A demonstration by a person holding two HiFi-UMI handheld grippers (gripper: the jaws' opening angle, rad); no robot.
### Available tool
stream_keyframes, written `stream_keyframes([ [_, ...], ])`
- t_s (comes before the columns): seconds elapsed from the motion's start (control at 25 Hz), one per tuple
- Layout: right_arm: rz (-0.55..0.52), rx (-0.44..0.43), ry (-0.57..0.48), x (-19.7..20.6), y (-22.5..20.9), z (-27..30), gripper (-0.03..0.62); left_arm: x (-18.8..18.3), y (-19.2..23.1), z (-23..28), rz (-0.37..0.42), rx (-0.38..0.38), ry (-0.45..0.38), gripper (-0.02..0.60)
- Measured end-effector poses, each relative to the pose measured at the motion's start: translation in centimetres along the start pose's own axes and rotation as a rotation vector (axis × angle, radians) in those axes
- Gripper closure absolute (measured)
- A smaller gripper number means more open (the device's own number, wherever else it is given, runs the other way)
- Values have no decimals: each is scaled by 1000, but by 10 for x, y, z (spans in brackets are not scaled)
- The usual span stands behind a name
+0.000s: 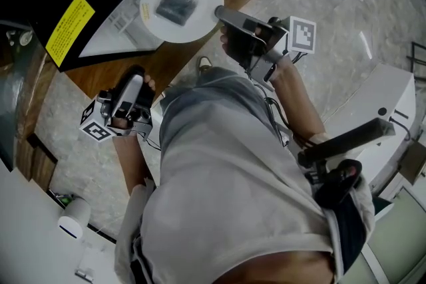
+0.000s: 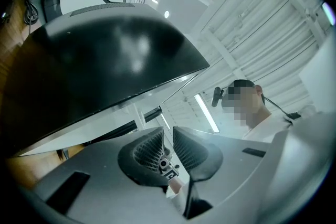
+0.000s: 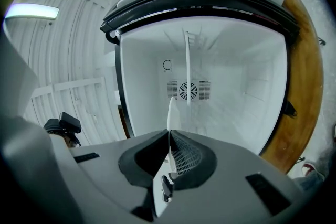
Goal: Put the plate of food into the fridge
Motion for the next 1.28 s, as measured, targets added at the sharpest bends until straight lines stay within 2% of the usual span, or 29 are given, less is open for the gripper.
stream_keyframes([
  [0.52, 11, 51, -27, -19, -10, 52, 570, 27, 5, 15, 51, -40, -5, 522],
  [0.72, 45, 86, -51, -20, -16, 71, 570, 38, 6, 33, 154, -58, -22, 531],
  [0.8, 64, 100, -70, -20, -20, 73, 571, 42, 4, 44, 257, -96, -39, 540],
  [0.88, 74, 111, -85, -21, -21, 75, 571, 42, -1, 57, 430, -163, -37, 543],
  [1.0, 84, 122, -104, -22, -22, 79, 569, 43, -4, 79, 760, -366, 2, 549],
  [1.08, 92, 125, -109, -21, -22, 81, 569, 48, -1, 93, 944, -489, 36, 551],
  [1.16, 99, 127, -116, -20, -23, 84, 569, 51, 6, 103, 1041, -536, 57, 551],
  [1.28, 80, 116, -114, -20, -25, 82, 566, 55, 16, 113, 1101, -559, 56, 551],
])
Point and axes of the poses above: the fingertips, and each gripper's own axes: z forward along the fingers, y to its left, x out of its underside, the point moved 10 cm from there along -z, backward along the fingers, and after that the axes turned 14 degrees about -y, right-handed, at the moved point
